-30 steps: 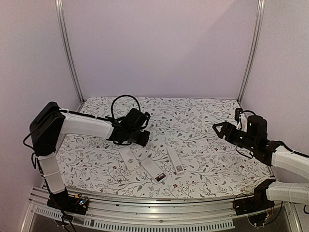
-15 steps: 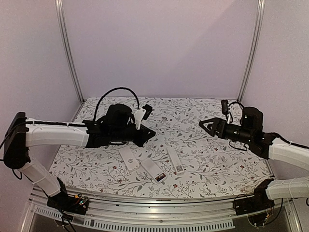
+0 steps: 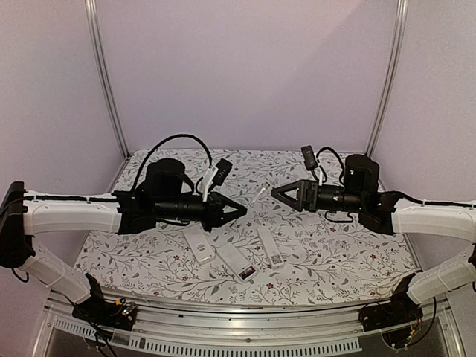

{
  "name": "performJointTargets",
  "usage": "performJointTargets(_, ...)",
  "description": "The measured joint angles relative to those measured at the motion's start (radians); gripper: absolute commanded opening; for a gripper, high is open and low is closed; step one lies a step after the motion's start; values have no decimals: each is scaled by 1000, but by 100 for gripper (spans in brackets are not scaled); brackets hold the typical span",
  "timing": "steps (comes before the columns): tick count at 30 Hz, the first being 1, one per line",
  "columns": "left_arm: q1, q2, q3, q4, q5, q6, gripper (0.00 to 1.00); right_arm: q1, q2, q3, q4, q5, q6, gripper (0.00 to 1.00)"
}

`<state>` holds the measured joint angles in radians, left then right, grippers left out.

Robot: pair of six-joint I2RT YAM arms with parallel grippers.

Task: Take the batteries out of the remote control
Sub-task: Pass from the left arm to the right

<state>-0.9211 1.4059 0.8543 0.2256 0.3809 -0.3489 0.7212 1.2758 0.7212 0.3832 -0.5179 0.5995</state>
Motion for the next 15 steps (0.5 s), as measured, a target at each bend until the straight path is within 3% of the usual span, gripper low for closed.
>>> performJointTargets(15,-11,0,-8,23,23,-7,0,47,115,12,150,-13,105,57)
